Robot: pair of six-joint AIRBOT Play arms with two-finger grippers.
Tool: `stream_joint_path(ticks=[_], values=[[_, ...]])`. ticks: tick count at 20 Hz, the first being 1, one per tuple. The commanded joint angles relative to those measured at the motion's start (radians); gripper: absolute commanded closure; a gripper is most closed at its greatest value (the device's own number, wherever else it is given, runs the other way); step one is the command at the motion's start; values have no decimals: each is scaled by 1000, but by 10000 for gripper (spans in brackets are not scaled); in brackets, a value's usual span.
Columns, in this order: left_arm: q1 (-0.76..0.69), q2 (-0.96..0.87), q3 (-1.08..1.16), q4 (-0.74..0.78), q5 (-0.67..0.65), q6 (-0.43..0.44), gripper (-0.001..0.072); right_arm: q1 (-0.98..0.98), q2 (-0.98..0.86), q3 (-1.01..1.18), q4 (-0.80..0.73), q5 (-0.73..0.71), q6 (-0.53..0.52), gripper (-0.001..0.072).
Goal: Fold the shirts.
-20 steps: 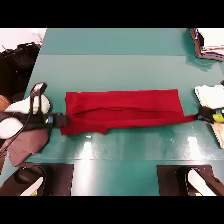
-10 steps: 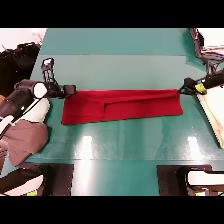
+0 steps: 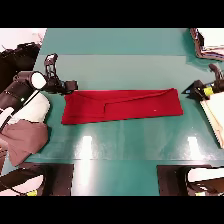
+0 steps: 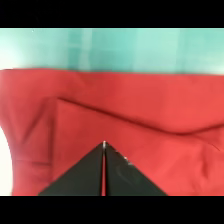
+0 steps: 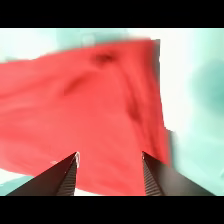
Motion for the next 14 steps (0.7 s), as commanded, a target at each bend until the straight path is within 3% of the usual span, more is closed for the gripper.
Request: stream_joint_path(ticks=[1, 9, 12, 14], values=[[-52, -2, 9, -66, -4, 23, 687, -92, -40, -90, 63, 17, -63, 247], [-219, -90, 11, -185, 124, 27, 687, 48, -150, -31, 101, -24, -91, 278], [-254, -164, 54, -231, 158, 32, 688, 108, -151, 21, 101, 4, -96, 690], [-283, -235, 122, -258, 134, 61, 688, 132, -137, 63, 103, 53, -103, 695]])
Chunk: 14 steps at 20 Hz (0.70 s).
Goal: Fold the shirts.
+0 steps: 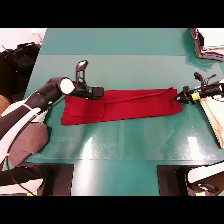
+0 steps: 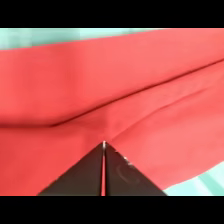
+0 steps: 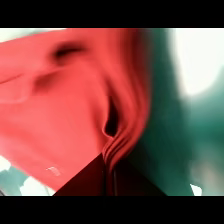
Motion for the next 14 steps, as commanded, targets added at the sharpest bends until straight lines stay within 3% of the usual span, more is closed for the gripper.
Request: stream_joint_path(ticks=[1, 7, 14], values=[[-55, -113, 96, -73, -8, 43, 688, 52, 26, 68, 13, 65, -6, 695], [-114, -322, 298, -90, -53, 73, 688, 130, 243, 203, 222, 65, 24, 696], [-117, -391, 317, -120, -63, 74, 688, 329, 315, 426, 243, 20, 94, 696]])
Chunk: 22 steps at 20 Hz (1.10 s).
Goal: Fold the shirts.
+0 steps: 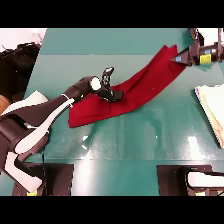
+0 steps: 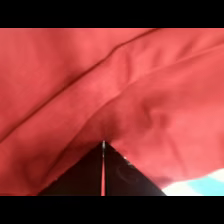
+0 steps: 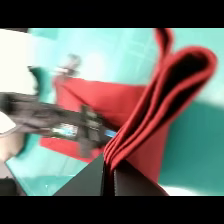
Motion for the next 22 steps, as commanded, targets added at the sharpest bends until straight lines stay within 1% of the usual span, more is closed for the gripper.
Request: stream_joint_path(ticks=[1, 3, 5, 7, 11, 12, 14, 15, 16, 17, 18, 19, 20, 21, 22], values=[[-2, -24, 11, -11, 6, 3, 687, 108, 21, 93, 18, -36, 27, 696], [-2, -23, 15, -9, 5, 3, 687, 170, 21, 100, 18, -78, 27, 696], [17, -12, 51, 1, -55, 31, 687, 232, 15, 99, 18, -105, 27, 695], [65, 41, 84, 56, -100, 32, 688, 309, -2, 99, 16, -130, 26, 696], [248, 262, 106, 218, -181, 38, 687, 517, -76, 100, 18, -223, 19, 694], [308, 332, 106, 249, -198, 55, 687, 579, -102, 100, 19, -267, -3, 694], [419, 459, 106, 300, -222, 59, 687, 716, -169, 100, 18, -385, -32, 694], [468, 517, 106, 325, -228, 64, 687, 777, -205, 100, 18, -442, -37, 675], [508, 562, 106, 332, -233, 78, 687, 833, -244, 100, 18, -492, -39, 480], [547, 602, 106, 332, -240, 81, 687, 873, -280, 100, 18, -519, -39, 271], [575, 630, 106, 332, -248, 81, 687, 896, -305, 100, 17, -517, -39, 208], [599, 651, 106, 332, -256, 81, 687, 903, -321, 100, 16, -492, -39, 209], [615, 666, 105, 332, -262, 81, 687, 896, -326, 99, 2, -453, -37, 233], [625, 672, 105, 332, -274, 81, 687, 880, -323, 99, -26, -409, -35, 284], [625, 673, 105, 332, -286, 81, 687, 853, -315, 99, -64, -361, -26, 284]])
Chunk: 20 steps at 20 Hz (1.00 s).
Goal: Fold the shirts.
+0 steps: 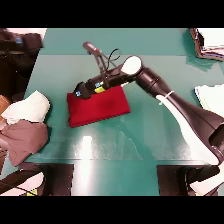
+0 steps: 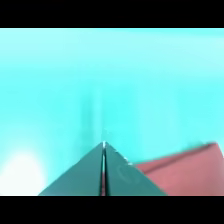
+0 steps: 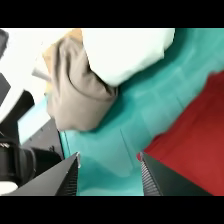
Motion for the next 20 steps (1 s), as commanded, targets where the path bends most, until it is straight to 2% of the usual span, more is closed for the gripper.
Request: stream_joint_path(ticks=[1, 5, 9, 10, 12, 16, 20], values=[[49, 48, -2, 14, -48, 6, 687, -30, -12, 1, -105, 108, 20, 284], [49, 44, -7, 1, -79, 5, 687, -217, 69, -64, -272, 183, 80, 284], [48, 44, -7, -4, -82, 5, 687, -447, 143, -266, -276, 182, 96, 274], [46, 44, -7, -4, -81, 5, 687, -495, 147, -312, -274, 183, 100, 238], [46, 44, -7, -30, -82, 5, 687, -570, 145, -400, -246, 181, 100, 75], [46, 44, -7, -57, -82, 5, 687, -602, 71, -473, -179, 193, 80, 74], [46, 44, -7, -57, -93, 5, 687, -535, -65, -399, -31, 193, 61, 76]])
